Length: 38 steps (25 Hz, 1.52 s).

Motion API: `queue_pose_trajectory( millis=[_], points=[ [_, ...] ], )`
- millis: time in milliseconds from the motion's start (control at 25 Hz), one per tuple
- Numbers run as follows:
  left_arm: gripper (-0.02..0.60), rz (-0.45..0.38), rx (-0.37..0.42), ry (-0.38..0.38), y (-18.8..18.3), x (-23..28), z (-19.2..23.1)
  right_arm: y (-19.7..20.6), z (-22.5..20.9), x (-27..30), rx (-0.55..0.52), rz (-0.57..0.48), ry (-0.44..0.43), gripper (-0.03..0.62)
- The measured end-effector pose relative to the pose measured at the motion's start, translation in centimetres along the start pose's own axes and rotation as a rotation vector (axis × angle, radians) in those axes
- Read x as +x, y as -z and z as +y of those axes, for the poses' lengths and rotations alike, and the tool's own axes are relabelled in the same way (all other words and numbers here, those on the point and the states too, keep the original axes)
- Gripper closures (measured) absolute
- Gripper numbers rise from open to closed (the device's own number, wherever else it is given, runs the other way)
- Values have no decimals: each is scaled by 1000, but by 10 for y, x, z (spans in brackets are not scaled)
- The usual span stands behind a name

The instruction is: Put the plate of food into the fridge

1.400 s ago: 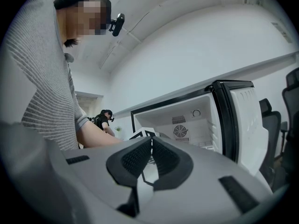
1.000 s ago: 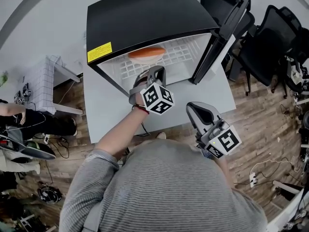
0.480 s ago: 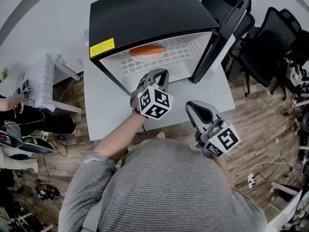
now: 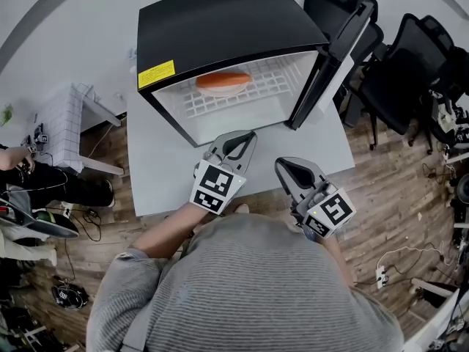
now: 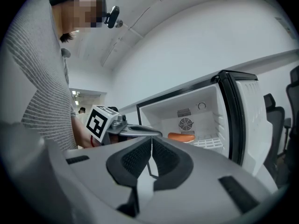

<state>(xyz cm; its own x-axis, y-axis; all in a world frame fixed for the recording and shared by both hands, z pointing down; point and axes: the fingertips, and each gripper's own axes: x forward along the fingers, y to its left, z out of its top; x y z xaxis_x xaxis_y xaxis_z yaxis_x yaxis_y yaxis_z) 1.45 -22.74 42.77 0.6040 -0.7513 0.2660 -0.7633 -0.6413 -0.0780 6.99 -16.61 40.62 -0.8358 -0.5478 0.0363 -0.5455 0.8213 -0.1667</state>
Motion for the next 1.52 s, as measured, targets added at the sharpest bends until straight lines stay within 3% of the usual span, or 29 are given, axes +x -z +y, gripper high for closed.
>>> queue_pose_trajectory(
  millis=[280, 480, 1520],
  points=[
    [571, -144, -101, 103, -11, -36, -36, 7, 7, -1, 7, 10, -7, 580],
    [571, -230, -117, 136, -25, -45, -51, 5, 10, -2, 0, 8, -13, 580],
    [571, -243, -134, 238, -22, -52, -72, 5, 17, 1, -84, 58, -19, 580]
  ],
)
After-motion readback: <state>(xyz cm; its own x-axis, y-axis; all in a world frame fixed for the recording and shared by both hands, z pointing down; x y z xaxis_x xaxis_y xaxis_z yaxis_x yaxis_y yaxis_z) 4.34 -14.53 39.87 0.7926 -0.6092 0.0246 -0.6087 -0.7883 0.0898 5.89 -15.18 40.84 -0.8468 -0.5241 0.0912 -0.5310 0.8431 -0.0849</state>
